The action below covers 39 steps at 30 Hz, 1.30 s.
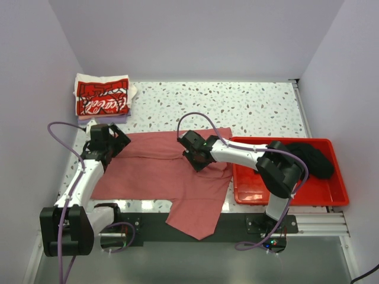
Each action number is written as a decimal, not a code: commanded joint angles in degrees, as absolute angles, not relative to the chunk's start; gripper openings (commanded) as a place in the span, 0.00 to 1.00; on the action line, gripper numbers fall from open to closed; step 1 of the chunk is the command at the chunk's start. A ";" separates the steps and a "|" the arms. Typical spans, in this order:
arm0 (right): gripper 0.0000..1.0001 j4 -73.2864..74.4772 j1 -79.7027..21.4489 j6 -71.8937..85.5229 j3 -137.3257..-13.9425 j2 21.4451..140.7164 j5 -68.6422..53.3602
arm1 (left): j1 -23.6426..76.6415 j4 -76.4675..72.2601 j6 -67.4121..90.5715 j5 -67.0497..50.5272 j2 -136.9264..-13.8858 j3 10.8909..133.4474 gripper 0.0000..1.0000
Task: Fold and stack the t-shirts
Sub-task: Fold the tshirt
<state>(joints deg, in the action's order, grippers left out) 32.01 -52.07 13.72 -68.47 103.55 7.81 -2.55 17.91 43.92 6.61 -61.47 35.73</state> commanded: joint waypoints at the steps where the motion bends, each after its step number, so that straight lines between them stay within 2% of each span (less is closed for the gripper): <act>1: 0.30 31.55 -52.12 12.83 -71.19 103.62 6.59 | -2.20 16.00 44.03 6.59 -61.96 35.33 1.00; 3: 0.32 31.90 -52.12 12.92 -71.89 104.76 6.85 | -2.28 16.00 43.95 6.59 -62.31 35.42 1.00; 5: 0.42 31.90 -52.12 12.83 -72.42 105.55 6.77 | -2.20 15.91 43.86 6.59 -62.49 35.42 1.00; 7: 0.43 31.73 -52.12 12.83 -72.60 105.91 6.68 | -2.20 15.82 43.95 6.59 -62.58 35.42 1.00; 11: 0.40 31.90 -52.03 13.53 -72.77 106.52 7.90 | -2.20 15.56 43.94 6.50 -63.02 35.42 1.00; 12: 0.37 32.17 -52.12 13.97 -73.12 106.96 8.52 | -2.28 15.64 43.95 6.50 -63.02 35.42 1.00; 13: 0.29 32.34 -52.12 14.24 -73.21 106.88 9.74 | -2.20 15.56 43.95 6.50 -62.93 35.42 1.00; 14: 0.25 32.52 -52.12 14.50 -73.13 106.79 10.36 | -2.20 15.56 43.86 6.59 -63.02 35.42 1.00; 19: 0.15 33.66 -52.12 14.33 -72.77 104.42 11.60 | -2.28 15.56 43.95 6.77 -62.75 35.42 1.00; 30: 0.13 38.14 -49.31 9.58 -75.32 105.82 14.76 | -2.20 15.38 43.77 6.94 -63.19 35.42 1.00; 35: 0.22 39.20 -47.64 7.65 -75.76 105.47 16.08 | -2.28 15.21 43.68 6.94 -63.98 35.59 1.00; 37: 0.30 39.37 -47.29 7.38 -75.94 105.29 17.13 | -2.20 15.12 43.68 7.03 -64.25 35.51 1.00; 39: 0.34 39.73 -46.76 6.86 -75.94 105.12 17.84 | -2.20 15.20 43.59 7.03 -64.25 35.68 1.00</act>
<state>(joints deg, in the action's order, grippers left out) 37.74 -47.33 8.71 -73.91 106.74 14.81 -2.55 17.39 43.92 6.63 -64.14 35.73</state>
